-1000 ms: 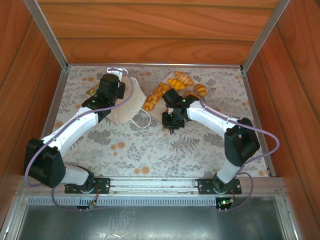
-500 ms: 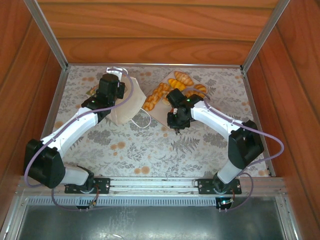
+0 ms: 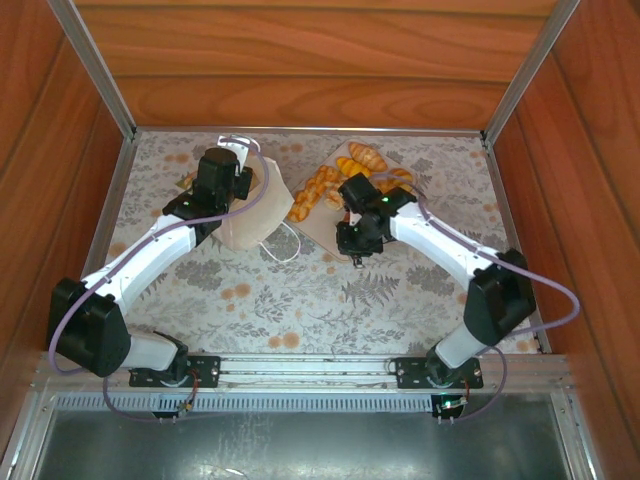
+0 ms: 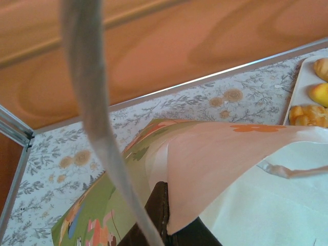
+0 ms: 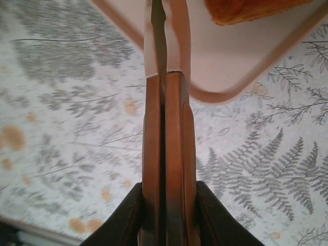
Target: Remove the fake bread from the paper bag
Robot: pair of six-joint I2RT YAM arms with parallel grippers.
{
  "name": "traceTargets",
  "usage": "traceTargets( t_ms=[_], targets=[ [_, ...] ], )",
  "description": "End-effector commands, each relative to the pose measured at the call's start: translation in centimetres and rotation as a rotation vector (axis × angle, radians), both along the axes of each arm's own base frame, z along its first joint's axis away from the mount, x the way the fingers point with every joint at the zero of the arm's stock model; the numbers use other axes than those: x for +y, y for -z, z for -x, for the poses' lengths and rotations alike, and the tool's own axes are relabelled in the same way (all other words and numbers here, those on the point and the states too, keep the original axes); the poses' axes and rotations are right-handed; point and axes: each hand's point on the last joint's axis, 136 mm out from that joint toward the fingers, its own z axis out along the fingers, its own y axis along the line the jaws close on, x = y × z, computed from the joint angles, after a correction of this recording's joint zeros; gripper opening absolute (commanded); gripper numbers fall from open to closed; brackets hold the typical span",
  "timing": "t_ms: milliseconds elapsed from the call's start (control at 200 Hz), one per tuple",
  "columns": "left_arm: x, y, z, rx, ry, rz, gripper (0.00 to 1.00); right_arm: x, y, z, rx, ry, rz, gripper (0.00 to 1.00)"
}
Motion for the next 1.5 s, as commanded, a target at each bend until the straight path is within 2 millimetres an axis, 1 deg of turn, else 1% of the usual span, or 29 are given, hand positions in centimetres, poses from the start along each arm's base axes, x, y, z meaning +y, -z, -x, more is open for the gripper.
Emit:
traceTargets(
  t_ms=[0,190,300,390,460,595,705,770,780,790,810,890,955,1035,1209,1354,1499],
  targets=[
    [-0.4,-0.7,-0.3,-0.022,0.024,0.005,0.00,1.3,-4.6,1.1,-0.032,-0.014,-0.171,0.19],
    [-0.3,-0.7,-0.8,-0.019,0.001,0.016,0.00,3.2,-8.8,2.8,-0.075,-0.024,-0.385,0.21],
    [-0.3,-0.6,-1.1,-0.015,-0.017,0.026,0.00,5.1,-10.9,3.8,-0.113,-0.073,-0.449,0.22],
    [-0.4,-0.7,-1.6,-0.015,-0.030,0.038,0.00,7.1,-11.8,4.0,-0.130,-0.114,-0.478,0.22],
    [-0.9,-0.7,-1.8,-0.012,-0.024,0.044,0.00,8.7,-12.0,3.7,-0.137,-0.138,-0.491,0.22],
    [-2.1,-0.6,-2.0,-0.008,-0.002,0.031,0.00,11.5,-11.3,2.6,-0.129,-0.164,-0.494,0.22],
    [-3.0,-0.9,-1.9,-0.013,0.015,0.031,0.00,13.6,-10.2,0.9,-0.120,-0.157,-0.479,0.23],
    [-3.2,-1.0,-1.9,-0.017,0.013,0.039,0.00,14.7,-9.2,-0.3,-0.116,-0.141,-0.461,0.26],
    [-3.3,-1.1,-1.9,-0.018,0.013,0.039,0.00,14.7,-9.5,-0.4,-0.121,-0.140,-0.462,0.26],
    [-3.3,-1.1,-1.9,-0.018,0.013,0.041,0.00,15.0,-8.5,-0.7,-0.107,-0.136,-0.444,0.26],
    [-3.3,-1.2,-1.8,-0.021,0.012,0.044,0.00,15.4,-7.9,-1.1,-0.103,-0.137,-0.433,0.27],
    [-3.5,-1.5,-1.7,-0.024,0.010,0.050,0.00,16.5,-6.7,-2.4,-0.103,-0.126,-0.402,0.28],
    [-3.5,-1.6,-1.6,-0.026,0.009,0.055,0.00,17.4,-5.9,-3.2,-0.102,-0.125,-0.393,0.28],
    [-3.6,-1.6,-1.4,-0.027,0.014,0.058,0.00,18.1,-4.7,-4.1,-0.102,-0.114,-0.376,0.28],
    [-3.6,-1.8,-1.2,-0.031,0.014,0.071,0.00,19.5,-2.9,-4.8,-0.087,-0.114,-0.361,0.28],
    [-3.7,-1.8,-1.2,-0.029,0.015,0.077,0.00,20.5,-1.9,-4.5,-0.064,-0.126,-0.372,0.29],
    [-4.0,-1.8,-1.1,-0.028,0.028,0.081,0.00,21.1,-1.5,-4.4,-0.050,-0.140,-0.378,0.28]
  ],
)
